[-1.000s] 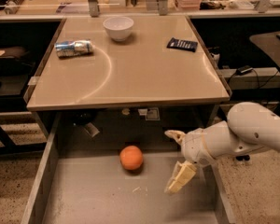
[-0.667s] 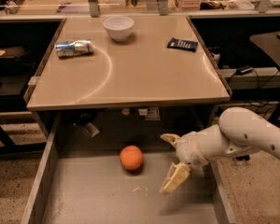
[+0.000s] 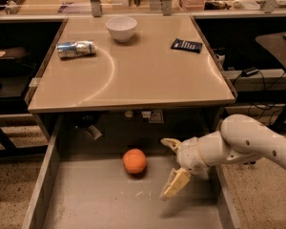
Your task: Pick orange from top drawer and place on counter
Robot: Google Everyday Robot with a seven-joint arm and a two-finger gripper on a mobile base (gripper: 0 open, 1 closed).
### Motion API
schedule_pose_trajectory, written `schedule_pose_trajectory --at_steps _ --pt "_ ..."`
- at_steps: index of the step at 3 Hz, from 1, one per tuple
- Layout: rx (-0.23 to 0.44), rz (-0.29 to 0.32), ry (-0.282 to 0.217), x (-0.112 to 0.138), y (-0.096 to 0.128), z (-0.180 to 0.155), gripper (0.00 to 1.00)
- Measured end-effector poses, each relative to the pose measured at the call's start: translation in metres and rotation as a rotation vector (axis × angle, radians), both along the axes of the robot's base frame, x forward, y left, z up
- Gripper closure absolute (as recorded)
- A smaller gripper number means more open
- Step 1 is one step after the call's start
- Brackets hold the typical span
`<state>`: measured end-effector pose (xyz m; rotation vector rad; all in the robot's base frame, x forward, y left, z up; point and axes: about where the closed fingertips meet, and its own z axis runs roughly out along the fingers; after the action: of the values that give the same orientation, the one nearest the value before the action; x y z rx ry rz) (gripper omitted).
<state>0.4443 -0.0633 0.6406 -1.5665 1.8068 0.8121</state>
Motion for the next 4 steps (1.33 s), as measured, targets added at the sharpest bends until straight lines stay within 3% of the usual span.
schedule_pose_trajectory --at_steps 2,4 --pt "0.188 0.075 -0.051 0.017 0.059 0.002 0.00" --pt "0.253 0.115 -0.076 0.033 0.094 -0.014 0.00"
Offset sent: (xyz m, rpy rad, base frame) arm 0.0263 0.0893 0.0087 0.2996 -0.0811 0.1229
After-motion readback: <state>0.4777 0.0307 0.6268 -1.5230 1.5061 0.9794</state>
